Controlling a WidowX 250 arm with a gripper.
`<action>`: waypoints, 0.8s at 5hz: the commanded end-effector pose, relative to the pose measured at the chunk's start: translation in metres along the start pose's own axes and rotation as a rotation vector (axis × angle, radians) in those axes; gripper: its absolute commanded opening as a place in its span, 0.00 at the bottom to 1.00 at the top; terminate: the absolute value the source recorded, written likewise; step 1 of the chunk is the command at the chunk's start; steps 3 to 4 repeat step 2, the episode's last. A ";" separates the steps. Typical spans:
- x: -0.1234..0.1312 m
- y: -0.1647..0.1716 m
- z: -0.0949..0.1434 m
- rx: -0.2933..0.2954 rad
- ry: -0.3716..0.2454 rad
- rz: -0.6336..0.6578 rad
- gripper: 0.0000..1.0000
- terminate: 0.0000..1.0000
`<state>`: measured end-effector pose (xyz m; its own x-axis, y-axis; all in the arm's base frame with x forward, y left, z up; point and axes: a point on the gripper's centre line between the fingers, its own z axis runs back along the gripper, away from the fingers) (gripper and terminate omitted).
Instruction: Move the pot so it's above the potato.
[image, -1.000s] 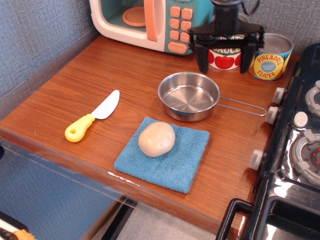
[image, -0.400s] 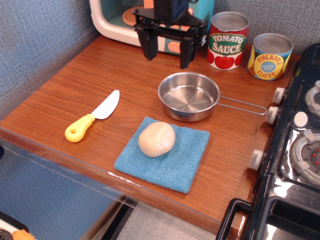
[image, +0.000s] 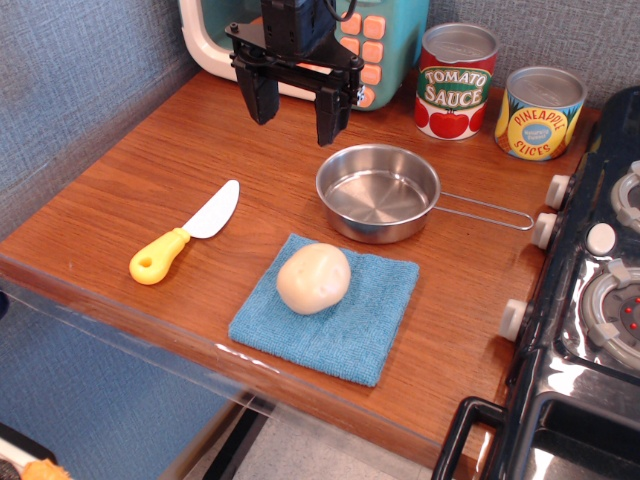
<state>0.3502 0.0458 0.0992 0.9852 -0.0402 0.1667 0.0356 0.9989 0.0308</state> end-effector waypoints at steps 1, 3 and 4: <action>0.009 0.015 0.014 -0.001 -0.020 -0.001 1.00 0.00; 0.009 0.015 0.014 -0.001 -0.020 -0.001 1.00 1.00; 0.009 0.015 0.014 -0.001 -0.020 -0.001 1.00 1.00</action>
